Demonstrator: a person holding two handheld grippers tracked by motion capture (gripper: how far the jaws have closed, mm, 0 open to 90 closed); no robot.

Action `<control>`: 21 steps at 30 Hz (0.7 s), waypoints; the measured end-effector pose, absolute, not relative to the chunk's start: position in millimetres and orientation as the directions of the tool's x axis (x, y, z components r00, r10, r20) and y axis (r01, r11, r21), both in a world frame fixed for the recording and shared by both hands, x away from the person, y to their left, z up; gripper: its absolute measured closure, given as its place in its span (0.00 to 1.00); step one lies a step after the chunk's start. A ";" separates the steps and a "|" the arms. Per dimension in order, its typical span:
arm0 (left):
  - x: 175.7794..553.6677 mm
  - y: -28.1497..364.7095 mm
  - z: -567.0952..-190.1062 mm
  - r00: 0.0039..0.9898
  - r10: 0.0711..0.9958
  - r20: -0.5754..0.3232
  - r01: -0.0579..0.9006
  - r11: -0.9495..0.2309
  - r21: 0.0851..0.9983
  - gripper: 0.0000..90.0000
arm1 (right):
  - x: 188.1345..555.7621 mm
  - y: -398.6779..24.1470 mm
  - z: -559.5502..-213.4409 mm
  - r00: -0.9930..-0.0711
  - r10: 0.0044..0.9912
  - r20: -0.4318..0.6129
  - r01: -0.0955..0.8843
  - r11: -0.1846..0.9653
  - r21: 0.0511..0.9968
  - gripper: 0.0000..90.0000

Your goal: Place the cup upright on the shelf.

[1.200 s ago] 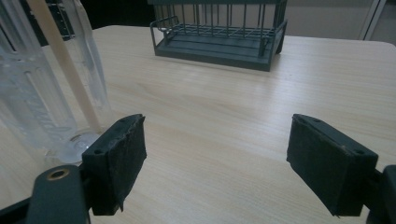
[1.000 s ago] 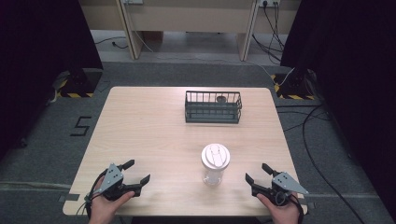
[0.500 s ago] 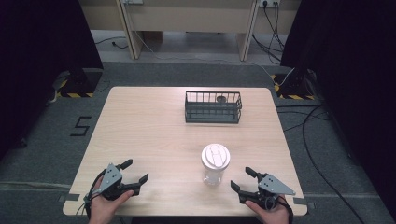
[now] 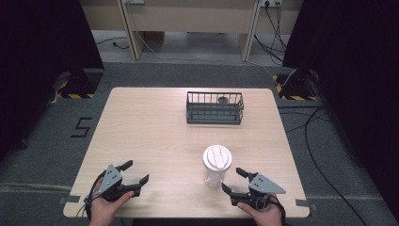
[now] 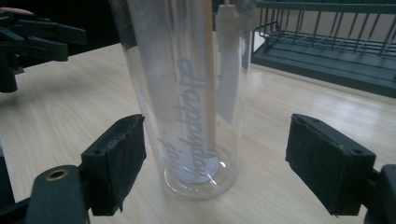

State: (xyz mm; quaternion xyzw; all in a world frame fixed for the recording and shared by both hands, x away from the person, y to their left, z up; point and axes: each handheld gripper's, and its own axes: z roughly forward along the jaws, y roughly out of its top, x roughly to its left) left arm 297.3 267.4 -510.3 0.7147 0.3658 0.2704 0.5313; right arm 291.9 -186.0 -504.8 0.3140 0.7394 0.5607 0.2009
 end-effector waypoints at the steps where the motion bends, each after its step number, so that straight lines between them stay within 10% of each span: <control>1: 297.3 267.4 -510.5 0.586 0.811 -0.003 0.236 -0.167 0.957 0.17 | 291.9 -186.0 -504.8 -0.722 0.690 0.055 0.239 0.174 0.955 0.23; 21: 297.9 267.9 -510.4 0.580 0.814 -0.012 0.239 -0.157 0.958 0.17 | 312.8 -155.9 -507.1 -0.745 0.666 0.038 0.224 0.196 0.955 0.17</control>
